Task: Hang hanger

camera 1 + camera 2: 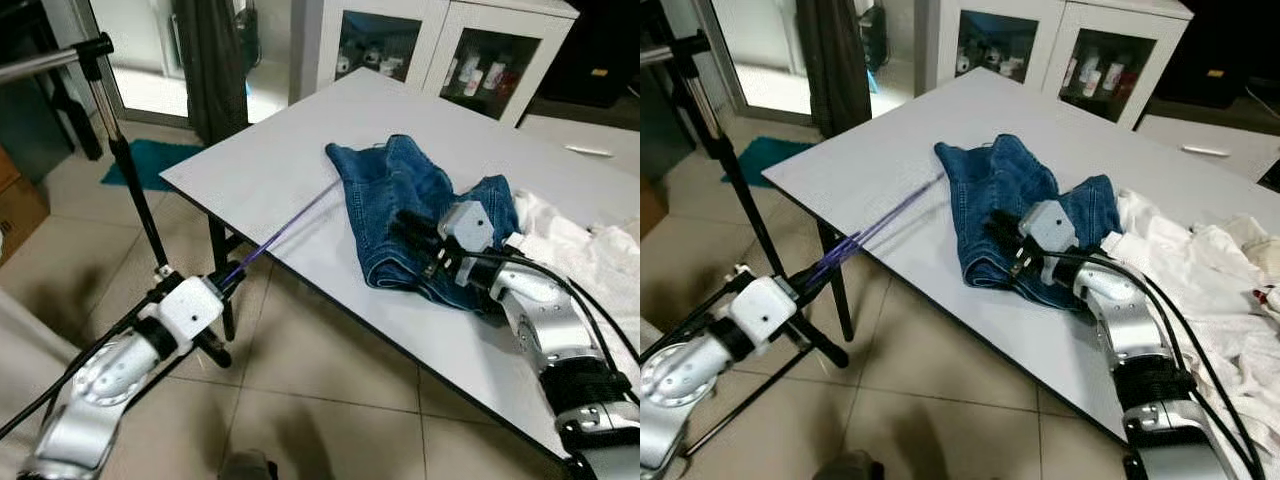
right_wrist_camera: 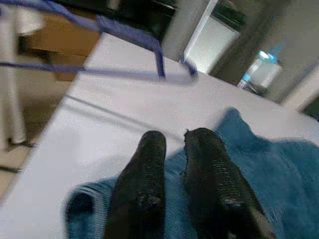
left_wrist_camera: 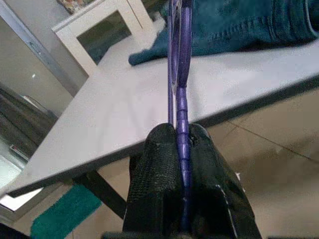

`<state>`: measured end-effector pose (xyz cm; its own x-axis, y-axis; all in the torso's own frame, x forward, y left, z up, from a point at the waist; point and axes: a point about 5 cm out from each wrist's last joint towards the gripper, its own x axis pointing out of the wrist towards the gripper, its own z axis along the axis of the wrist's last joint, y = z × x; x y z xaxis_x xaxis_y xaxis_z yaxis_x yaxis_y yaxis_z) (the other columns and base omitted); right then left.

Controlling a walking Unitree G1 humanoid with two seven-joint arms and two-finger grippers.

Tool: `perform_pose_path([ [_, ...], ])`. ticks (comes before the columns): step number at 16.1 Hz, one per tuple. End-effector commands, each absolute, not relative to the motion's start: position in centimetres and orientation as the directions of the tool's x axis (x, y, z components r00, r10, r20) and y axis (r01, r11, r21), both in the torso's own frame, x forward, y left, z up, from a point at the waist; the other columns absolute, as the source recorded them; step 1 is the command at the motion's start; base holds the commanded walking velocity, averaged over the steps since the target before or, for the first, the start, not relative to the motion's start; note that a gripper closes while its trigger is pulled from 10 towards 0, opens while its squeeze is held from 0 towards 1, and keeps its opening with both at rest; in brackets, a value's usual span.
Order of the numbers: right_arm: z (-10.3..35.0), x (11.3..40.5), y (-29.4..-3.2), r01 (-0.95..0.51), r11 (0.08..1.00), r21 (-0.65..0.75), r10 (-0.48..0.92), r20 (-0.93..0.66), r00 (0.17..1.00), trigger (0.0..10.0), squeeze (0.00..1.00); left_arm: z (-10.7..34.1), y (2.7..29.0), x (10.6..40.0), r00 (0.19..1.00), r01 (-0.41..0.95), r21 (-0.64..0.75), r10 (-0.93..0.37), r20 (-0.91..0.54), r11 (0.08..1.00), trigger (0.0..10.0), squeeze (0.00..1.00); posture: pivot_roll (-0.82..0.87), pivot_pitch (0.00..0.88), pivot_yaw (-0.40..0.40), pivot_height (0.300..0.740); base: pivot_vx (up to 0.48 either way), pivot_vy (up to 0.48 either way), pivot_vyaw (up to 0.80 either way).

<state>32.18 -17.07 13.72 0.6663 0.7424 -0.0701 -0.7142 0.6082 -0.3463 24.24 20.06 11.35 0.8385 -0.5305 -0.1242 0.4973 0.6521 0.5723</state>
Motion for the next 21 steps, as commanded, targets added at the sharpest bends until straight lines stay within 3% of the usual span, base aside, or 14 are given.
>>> perform_pose_path([
  [1,14.0,31.7,-17.3,-0.739,0.568,-0.362,0.769,-0.086,0.633,10.0,1.0,11.8,20.3,24.0,0.832,0.499,0.596,-0.541,-0.126,0.629,10.0,0.0,0.28,0.06,-0.087,0.74,0.0,0.0,0.0],
  [2,13.7,31.0,-17.1,-0.767,0.498,-0.404,0.795,-0.14,0.59,10.0,0.2,11.8,20.6,23.7,0.828,0.503,0.612,-0.542,-0.14,0.61,10.0,0.0,0.29,0.068,-0.093,0.74,0.0,0.0,0.0],
  [3,13.6,30.8,-17.1,-0.767,0.467,-0.44,0.796,-0.17,0.581,10.0,0.0,11.7,20.5,23.6,0.823,0.509,0.62,-0.549,-0.148,0.597,10.0,0.0,0.28,0.072,-0.096,0.74,0.0,0.0,0.0],
  [9,13.8,30.1,-18.3,-0.771,0.384,-0.507,0.788,-0.255,0.56,10.0,0.0,11.6,19.8,23.4,0.805,0.525,0.635,-0.573,-0.155,0.567,10.0,0.0,0.27,0.082,-0.104,0.74,0.0,0.0,0.0],
  [10,13.7,30.0,-18.5,-0.77,0.371,-0.519,0.785,-0.267,0.559,10.0,0.41,11.5,19.5,23.3,0.804,0.525,0.634,-0.576,-0.15,0.568,10.0,0.0,0.27,0.081,-0.105,0.74,0.0,0.0,0.0],
  [11,13.7,29.9,-18.5,-0.772,0.357,-0.526,0.786,-0.277,0.552,10.0,1.0,11.5,19.3,23.3,0.803,0.525,0.632,-0.578,-0.146,0.57,10.0,0.0,0.27,0.079,-0.105,0.74,0.0,0.0,0.0],
  [15,13.4,29.7,-18.1,-0.777,0.309,-0.548,0.791,-0.306,0.531,10.0,1.0,11.5,19.1,23.5,0.803,0.525,0.628,-0.58,-0.141,0.574,10.0,0.0,0.27,0.07,-0.107,0.74,0.0,0.0,0.0],
  [16,13.2,29.7,-18.0,-0.773,0.29,-0.565,0.787,-0.319,0.529,10.0,0.86,11.5,19.1,23.5,0.803,0.524,0.629,-0.58,-0.14,0.575,10.0,0.0,0.27,0.067,-0.108,0.74,0.0,0.0,0.0],
  [17,13.0,29.8,-17.9,-0.758,0.263,-0.597,0.772,-0.342,0.536,10.0,0.0,11.5,19.1,23.6,0.803,0.523,0.629,-0.579,-0.138,0.575,10.0,0.0,0.27,0.065,-0.107,0.74,0.0,0.0,0.0],
  [21,12.5,31.1,-18.1,-0.701,0.274,-0.659,0.682,-0.381,0.624,10.0,0.0,11.5,18.8,23.8,0.8,0.524,0.631,-0.586,-0.132,0.572,10.0,0.0,0.27,0.062,-0.111,0.74,0.0,0.0,0.0],
])
